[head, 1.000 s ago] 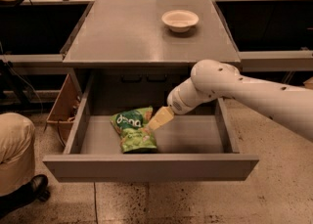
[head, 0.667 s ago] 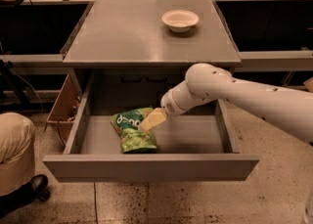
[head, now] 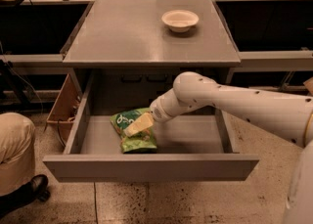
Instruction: Pick green rice chip bag from top drawer and place on counter
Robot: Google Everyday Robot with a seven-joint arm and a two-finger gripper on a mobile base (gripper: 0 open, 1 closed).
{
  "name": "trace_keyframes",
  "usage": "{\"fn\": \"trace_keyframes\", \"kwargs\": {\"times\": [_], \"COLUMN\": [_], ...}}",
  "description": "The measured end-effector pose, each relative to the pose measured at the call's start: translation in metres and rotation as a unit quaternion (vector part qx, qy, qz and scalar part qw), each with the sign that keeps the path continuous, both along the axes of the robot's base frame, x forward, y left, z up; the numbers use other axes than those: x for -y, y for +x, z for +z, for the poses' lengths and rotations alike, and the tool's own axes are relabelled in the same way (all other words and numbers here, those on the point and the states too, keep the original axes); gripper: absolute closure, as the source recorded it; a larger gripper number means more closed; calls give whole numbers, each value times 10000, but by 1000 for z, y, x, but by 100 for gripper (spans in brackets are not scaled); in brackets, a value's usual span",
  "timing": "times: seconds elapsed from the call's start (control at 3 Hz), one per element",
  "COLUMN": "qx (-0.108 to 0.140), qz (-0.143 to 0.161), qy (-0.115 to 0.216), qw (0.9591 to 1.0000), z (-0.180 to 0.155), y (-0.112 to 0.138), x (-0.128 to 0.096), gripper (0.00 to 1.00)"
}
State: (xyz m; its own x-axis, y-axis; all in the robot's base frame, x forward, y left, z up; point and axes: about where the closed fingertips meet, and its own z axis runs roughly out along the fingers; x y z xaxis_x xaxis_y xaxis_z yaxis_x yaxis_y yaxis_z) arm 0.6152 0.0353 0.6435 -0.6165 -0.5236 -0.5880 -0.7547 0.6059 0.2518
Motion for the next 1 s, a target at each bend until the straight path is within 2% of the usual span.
{"fn": "trace_keyframes", "kwargs": {"times": [0.33,0.67,1.0], "qx": [-249,-386,-509], "qz": [-101,-100,-172], "qy": [65,87,157], "qw": [9996,9992,9984], "z": [-1,-2,-13], "y": [-7,-14,-18], "x": [-21,-34,-37], "gripper": [0,0,0]}}
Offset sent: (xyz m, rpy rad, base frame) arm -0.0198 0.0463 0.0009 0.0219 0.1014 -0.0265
